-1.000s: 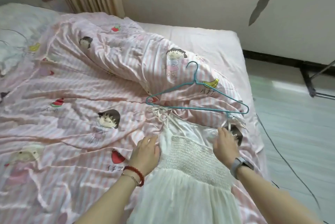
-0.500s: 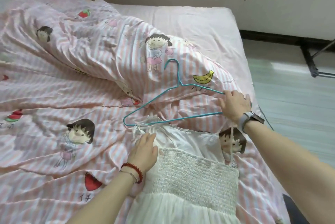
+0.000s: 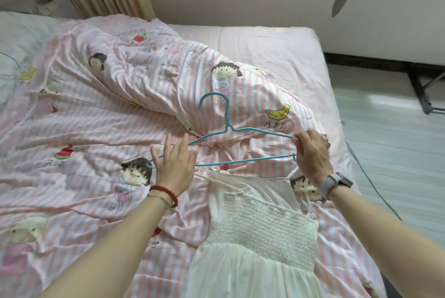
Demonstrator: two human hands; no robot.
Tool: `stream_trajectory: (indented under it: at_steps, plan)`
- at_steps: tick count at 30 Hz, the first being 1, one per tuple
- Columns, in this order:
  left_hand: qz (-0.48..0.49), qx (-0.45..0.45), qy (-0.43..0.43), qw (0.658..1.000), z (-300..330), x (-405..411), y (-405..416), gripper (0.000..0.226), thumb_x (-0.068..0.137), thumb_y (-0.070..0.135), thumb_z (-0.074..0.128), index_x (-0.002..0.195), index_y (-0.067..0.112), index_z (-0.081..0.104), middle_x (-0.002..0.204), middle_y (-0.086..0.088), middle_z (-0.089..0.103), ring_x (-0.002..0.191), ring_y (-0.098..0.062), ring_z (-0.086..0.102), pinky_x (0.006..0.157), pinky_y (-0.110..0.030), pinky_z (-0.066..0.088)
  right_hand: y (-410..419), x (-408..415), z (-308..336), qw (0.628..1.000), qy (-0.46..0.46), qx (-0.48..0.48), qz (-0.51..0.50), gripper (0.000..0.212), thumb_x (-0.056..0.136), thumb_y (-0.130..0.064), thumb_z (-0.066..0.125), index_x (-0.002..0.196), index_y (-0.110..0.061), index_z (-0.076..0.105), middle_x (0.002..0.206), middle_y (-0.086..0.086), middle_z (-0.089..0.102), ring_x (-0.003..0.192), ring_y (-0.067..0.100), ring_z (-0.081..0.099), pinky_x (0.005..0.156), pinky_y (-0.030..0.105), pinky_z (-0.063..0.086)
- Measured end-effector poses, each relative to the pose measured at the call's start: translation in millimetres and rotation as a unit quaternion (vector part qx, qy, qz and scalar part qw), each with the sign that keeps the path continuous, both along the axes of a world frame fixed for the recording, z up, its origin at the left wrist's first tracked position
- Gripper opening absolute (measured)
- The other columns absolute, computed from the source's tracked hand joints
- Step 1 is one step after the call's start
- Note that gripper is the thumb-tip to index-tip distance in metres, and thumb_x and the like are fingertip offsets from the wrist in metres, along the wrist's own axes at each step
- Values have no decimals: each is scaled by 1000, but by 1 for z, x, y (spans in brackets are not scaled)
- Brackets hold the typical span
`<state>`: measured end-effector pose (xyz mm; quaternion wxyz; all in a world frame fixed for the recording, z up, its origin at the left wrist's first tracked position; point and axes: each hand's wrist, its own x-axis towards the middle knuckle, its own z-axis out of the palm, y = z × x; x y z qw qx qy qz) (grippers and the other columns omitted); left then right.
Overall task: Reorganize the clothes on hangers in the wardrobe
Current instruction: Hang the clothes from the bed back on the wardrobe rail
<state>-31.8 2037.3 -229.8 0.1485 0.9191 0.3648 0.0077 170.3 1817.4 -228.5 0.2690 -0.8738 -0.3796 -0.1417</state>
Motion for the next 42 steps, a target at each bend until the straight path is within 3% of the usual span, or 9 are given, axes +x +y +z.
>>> stream_trajectory:
  at_steps: [2, 4, 7, 15, 24, 29, 37, 40, 42]
  plan:
    - [-10, -21, -45, 999, 17, -15, 3, 35, 99, 27, 33, 131, 17, 42, 127, -6, 53, 128, -27, 38, 107, -51, 16, 2, -2, 18, 1000, 15, 9, 3, 20, 86, -5, 48, 78, 8, 60, 69, 23, 54, 63, 39, 53, 72, 52, 42]
    - [-15, -54, -106, 993, 34, -36, 0, 24, 98, 22, 38, 110, 14, 57, 97, -10, 63, 94, -34, 58, 80, -42, 41, 6, -8, 33, 1000, 13, 11, 15, 23, 89, -8, 46, 81, 8, 61, 74, 23, 56, 71, 41, 55, 85, 59, 39]
    - [36, -51, -177, 982, 60, -76, -8, 17, 95, 17, 46, 94, 9, 61, 83, -10, 65, 77, -35, 59, 59, -36, 40, 16, -30, 50, 999, 33, 41, 8, 18, 89, 0, 50, 101, 5, 62, 99, 24, 61, 97, 41, 58, 104, 64, 22]
    - [156, -10, -246, 957, 116, -203, -16, 20, 93, 10, 49, 103, 8, 66, 96, -12, 69, 85, -35, 62, 64, -35, 43, 32, -154, 54, 934, 307, 156, -91, 53, 91, 2, 36, 142, -2, 23, 149, 15, 25, 139, 26, 21, 114, 32, 14]
    - [278, 4, -154, 948, 100, -332, -29, 23, 94, 14, 47, 102, 16, 68, 94, -12, 69, 74, -31, 58, 55, -30, 30, 48, -249, -12, 887, 406, -203, 85, 46, 89, -1, 43, 134, 3, 35, 137, 24, 41, 124, 34, 41, 103, 36, 29]
    - [332, -50, -144, 931, 59, -370, -33, 22, 94, 11, 45, 98, 14, 67, 58, 1, 54, 53, -21, 40, 48, -28, 24, 62, -256, -50, 840, 445, -307, 46, 47, 91, -15, 49, 131, 4, 35, 134, 25, 42, 125, 37, 40, 100, 40, 33]
    - [348, -109, -144, 920, 32, -385, -22, 20, 95, 12, 44, 98, 14, 63, 48, 11, 40, 46, -13, 38, 46, -30, 27, 80, -264, -88, 806, 488, -331, -54, 52, 91, -19, 46, 136, 5, 33, 129, 23, 50, 119, 37, 46, 95, 35, 36]
    - [342, -127, -170, 915, 32, -387, -17, 14, 95, 14, 45, 99, 17, 58, 63, 12, 52, 57, -14, 48, 54, -35, 37, 84, -259, -89, 805, 493, -327, -37, 20, 89, -14, 49, 92, 1, 62, 89, 19, 62, 90, 33, 58, 71, 32, 43]
    - [333, -134, -177, 917, 28, -386, -13, 16, 94, 13, 46, 92, 20, 60, 53, 11, 48, 47, -6, 41, 47, -30, 30, 86, -256, -91, 806, 491, -329, -32, 30, 86, -8, 49, 56, -7, 51, 58, 9, 50, 61, 23, 50, 53, 29, 33]
